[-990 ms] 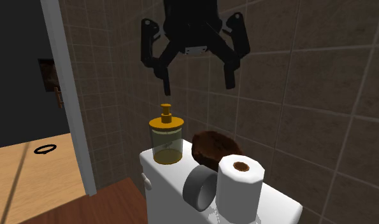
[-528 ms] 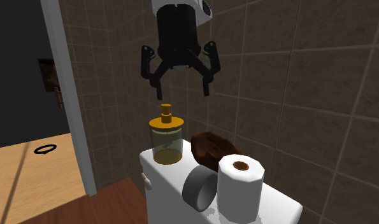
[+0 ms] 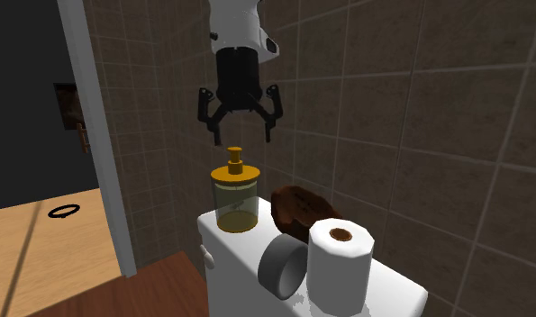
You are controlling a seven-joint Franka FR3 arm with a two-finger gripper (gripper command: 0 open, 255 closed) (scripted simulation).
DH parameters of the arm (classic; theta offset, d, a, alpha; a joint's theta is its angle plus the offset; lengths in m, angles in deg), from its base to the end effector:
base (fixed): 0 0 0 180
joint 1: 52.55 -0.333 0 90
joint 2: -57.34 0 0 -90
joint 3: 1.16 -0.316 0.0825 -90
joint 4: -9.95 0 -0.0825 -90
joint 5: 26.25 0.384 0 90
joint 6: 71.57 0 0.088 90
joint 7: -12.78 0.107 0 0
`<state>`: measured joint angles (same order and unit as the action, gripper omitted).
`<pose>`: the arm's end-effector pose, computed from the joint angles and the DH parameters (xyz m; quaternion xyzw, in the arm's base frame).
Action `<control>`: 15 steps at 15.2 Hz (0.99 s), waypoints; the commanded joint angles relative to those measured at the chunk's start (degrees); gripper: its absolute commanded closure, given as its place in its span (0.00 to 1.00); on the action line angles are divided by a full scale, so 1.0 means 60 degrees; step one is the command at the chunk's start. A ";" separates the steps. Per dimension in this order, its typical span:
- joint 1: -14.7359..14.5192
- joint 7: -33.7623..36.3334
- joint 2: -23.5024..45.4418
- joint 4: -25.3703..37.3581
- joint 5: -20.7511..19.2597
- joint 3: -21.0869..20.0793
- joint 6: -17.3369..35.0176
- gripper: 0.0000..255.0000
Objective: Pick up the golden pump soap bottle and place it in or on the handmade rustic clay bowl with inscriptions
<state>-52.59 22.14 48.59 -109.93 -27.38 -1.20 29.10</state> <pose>0.4885 -0.0011 0.4752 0.9927 -0.0779 -0.0901 0.0170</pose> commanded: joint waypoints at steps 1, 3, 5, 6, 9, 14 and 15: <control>0.0011 0.0032 0.0719 0.0656 0.0052 0.0015 0.0158 0.00; 0.0005 0.0094 0.1422 0.1332 0.0112 0.0010 0.0268 0.00; 0.0000 0.0152 0.2130 0.2061 0.0171 0.0006 0.0329 0.00; -0.0001 0.0180 0.2487 0.2448 0.0200 0.0004 0.0341 0.00; -0.0002 0.0262 0.3581 0.3707 0.0285 -0.0001 0.0300 0.00; -0.0002 0.0312 0.4312 0.4228 0.0338 -0.0006 0.0591 0.00; -0.0003 0.0312 0.4319 0.4109 0.0338 -0.0007 0.0717 0.00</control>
<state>-52.57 23.95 74.47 -84.64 -25.37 -1.22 32.67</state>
